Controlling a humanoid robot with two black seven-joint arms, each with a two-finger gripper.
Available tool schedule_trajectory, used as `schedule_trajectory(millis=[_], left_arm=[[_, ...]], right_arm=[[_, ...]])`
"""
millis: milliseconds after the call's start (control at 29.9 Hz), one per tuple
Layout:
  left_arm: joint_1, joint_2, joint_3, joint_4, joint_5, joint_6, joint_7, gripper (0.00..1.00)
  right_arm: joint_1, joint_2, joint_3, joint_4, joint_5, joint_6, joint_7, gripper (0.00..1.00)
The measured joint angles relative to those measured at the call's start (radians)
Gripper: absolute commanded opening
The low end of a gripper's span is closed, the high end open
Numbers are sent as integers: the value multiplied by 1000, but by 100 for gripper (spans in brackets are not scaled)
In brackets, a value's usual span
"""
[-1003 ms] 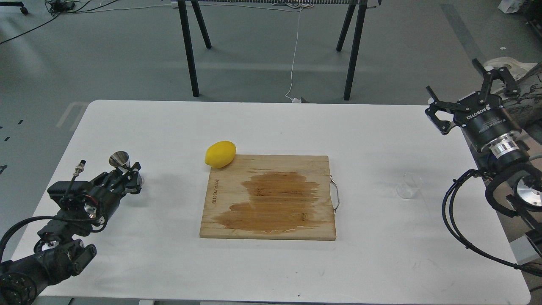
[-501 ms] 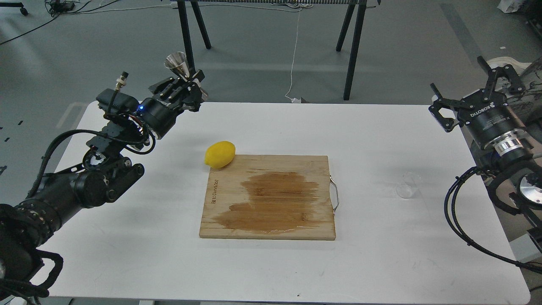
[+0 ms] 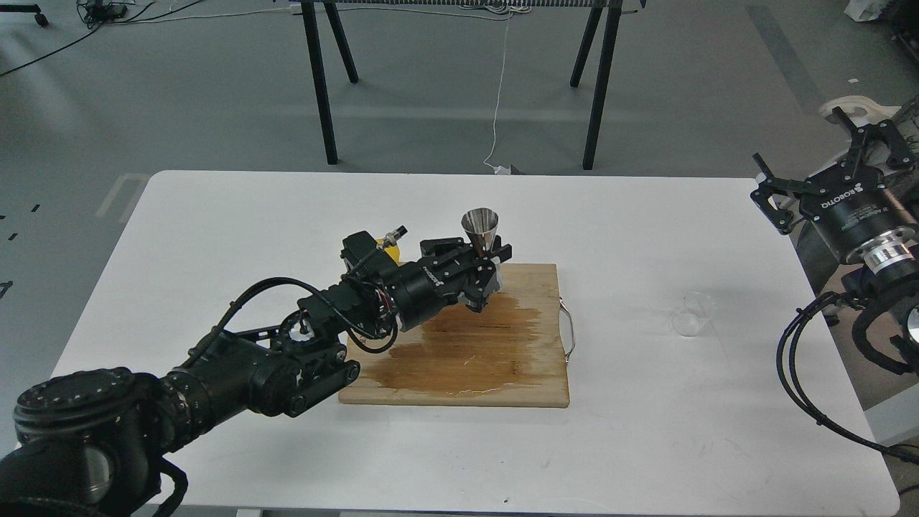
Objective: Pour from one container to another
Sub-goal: 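Carry the jigger with the left gripper over the cutting board, then lower the jigger onto the board and open the left gripper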
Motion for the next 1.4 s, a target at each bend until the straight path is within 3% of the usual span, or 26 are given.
schedule_trajectory(millis=[468,769,1404], left_arm=[[63,-39,27,106,14,0,0,5],[67,-39,28,107,14,0,0,24],[107,-38,47,105,15,0,0,30]], right_arm=[[-1,-4,-2,1,2,0,0,99],[-1,-3,-1,1,2,0,0,99],[-3,-2,1,2,3,0,0,99]])
